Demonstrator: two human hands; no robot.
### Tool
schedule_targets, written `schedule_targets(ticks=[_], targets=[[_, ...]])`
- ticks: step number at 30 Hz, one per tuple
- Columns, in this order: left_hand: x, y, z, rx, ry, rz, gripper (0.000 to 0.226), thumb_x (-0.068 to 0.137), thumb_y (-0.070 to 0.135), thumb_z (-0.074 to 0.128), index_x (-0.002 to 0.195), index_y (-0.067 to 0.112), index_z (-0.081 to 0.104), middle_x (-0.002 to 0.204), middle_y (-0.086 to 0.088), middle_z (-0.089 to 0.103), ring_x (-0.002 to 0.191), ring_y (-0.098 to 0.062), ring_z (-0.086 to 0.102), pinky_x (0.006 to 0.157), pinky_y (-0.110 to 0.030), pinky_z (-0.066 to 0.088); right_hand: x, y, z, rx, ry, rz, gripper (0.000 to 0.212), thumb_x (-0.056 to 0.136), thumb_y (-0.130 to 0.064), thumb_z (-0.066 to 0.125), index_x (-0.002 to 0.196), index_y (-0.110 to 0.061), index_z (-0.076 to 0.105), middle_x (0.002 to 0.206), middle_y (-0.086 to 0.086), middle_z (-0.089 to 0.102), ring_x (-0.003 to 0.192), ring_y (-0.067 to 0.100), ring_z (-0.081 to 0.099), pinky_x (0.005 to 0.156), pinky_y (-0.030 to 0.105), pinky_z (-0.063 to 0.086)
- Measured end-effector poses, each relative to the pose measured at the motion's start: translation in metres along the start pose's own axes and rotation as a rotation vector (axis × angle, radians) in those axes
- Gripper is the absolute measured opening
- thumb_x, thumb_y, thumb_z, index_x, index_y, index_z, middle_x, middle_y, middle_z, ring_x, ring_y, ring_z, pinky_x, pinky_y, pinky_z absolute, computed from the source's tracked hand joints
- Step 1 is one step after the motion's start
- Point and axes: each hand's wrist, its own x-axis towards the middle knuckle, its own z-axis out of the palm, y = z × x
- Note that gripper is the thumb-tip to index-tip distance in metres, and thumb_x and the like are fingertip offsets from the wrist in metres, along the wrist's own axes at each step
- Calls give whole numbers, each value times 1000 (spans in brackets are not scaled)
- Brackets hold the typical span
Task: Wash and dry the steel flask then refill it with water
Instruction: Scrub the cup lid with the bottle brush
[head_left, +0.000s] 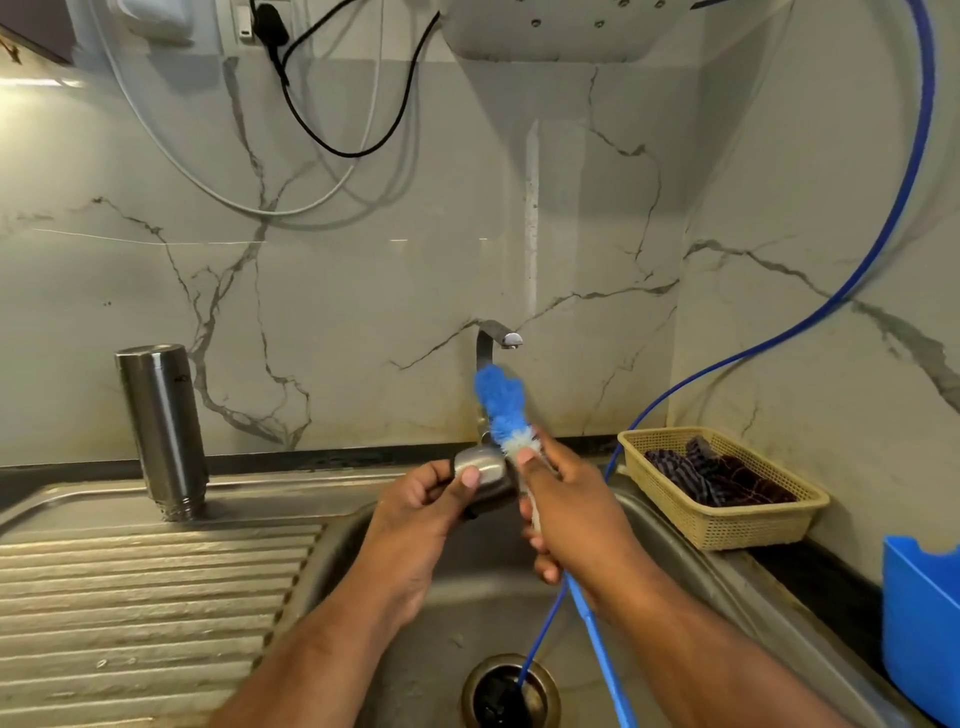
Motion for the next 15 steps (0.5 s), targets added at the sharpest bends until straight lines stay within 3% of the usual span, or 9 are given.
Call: schedule_targets(ticks=[2, 6, 9, 12, 15], targets=[[-1, 0, 6, 27, 4, 13, 38, 84, 26, 71, 118, 8, 70, 109, -11, 77, 110, -24, 71, 99, -38, 52, -2, 1, -5, -11, 4, -10, 48, 106, -42, 47, 150, -55, 35, 77, 4, 52, 53, 12, 46, 40, 24, 39], [2, 2, -5, -112, 173, -50, 25, 87, 15, 70, 109, 6, 71, 102, -13, 77, 96, -23, 73, 86, -33, 56, -15, 0, -2, -89, -189, -56, 46, 101, -44, 55, 135, -72, 41, 64, -18, 59, 52, 7, 45, 43, 24, 40], [3, 3, -9, -278, 248, -110, 15, 93, 11, 65, 104, 4, 71, 99, -14, 77, 87, -18, 74, 76, -27, 58, -10, 6, 2, -135, -164, -41, 49, 99, -42, 57, 135, -71, 41, 70, -14, 57, 49, 6, 45, 43, 25, 43], [6, 7, -8, -431, 330, -131, 19, 91, 12, 67, 108, 5, 67, 106, -15, 75, 96, -20, 73, 85, -30, 54, -3, 17, -2, -113, -70, 38, 53, 100, -37, 54, 144, -62, 40, 80, -6, 55, 50, 8, 47, 43, 25, 42], [3, 11, -3, -367, 228, -139, 25, 87, 14, 69, 109, 6, 68, 104, -13, 77, 97, -20, 73, 85, -30, 53, 0, 21, -5, 29, -62, 105, 53, 103, -32, 52, 149, -54, 39, 71, 1, 51, 50, 10, 45, 41, 23, 37]])
